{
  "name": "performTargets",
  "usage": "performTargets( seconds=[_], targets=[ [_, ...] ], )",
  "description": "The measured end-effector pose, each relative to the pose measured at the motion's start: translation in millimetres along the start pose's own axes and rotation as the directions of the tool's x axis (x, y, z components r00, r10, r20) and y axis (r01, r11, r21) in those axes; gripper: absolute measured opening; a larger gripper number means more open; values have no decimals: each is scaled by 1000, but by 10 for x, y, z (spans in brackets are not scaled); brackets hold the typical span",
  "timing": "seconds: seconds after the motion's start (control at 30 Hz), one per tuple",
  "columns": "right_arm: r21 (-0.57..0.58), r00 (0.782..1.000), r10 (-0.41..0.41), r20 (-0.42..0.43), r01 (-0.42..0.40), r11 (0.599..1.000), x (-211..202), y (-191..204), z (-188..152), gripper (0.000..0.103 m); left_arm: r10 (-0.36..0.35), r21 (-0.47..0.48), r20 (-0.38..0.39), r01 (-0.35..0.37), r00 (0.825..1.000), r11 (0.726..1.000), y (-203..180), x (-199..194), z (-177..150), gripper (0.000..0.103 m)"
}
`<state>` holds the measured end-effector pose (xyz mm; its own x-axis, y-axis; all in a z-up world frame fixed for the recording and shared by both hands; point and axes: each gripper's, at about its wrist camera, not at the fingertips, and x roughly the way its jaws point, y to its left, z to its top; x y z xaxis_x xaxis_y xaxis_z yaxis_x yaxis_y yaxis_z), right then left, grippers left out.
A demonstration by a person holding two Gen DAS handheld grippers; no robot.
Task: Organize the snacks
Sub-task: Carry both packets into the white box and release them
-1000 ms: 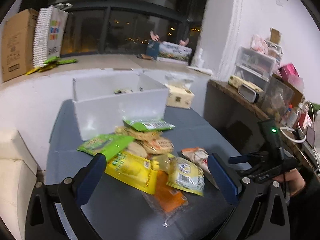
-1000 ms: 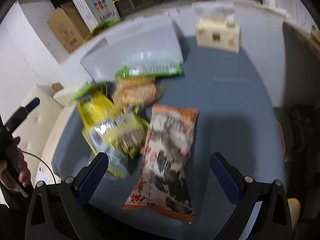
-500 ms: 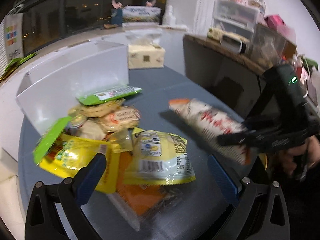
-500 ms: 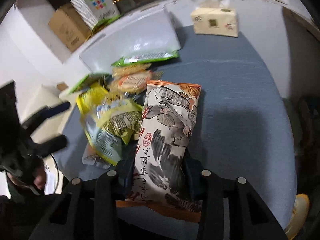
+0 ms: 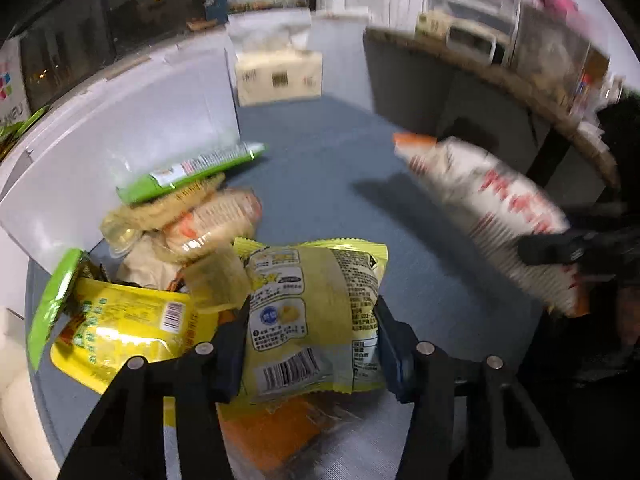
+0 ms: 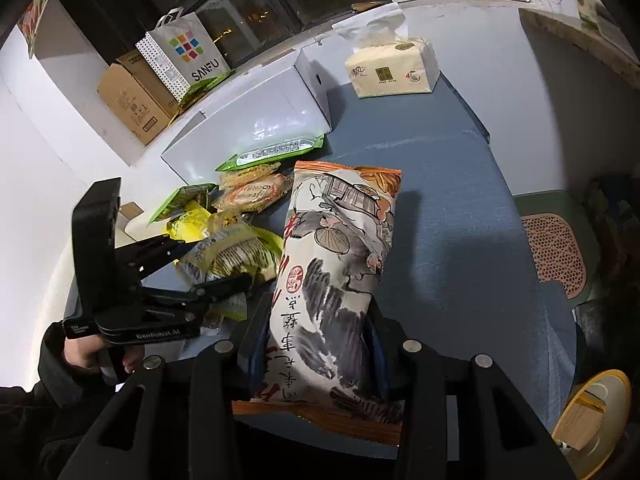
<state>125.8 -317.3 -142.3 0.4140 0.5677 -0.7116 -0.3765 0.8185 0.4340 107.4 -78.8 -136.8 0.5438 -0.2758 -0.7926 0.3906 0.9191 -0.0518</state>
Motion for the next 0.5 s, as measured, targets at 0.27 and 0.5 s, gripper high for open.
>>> performTargets(
  seconds=[0.27,0.5],
  targets=[
    [-13,999,25,39,-25,1000,-21,61,74,45,-2,-117,236,30,972,993,328,-748,-25,57],
    [-114,994,71,89,-61,992,19,416,552,45,107,-292,405,18,908,956,1151,-1248,204,57]
  ],
)
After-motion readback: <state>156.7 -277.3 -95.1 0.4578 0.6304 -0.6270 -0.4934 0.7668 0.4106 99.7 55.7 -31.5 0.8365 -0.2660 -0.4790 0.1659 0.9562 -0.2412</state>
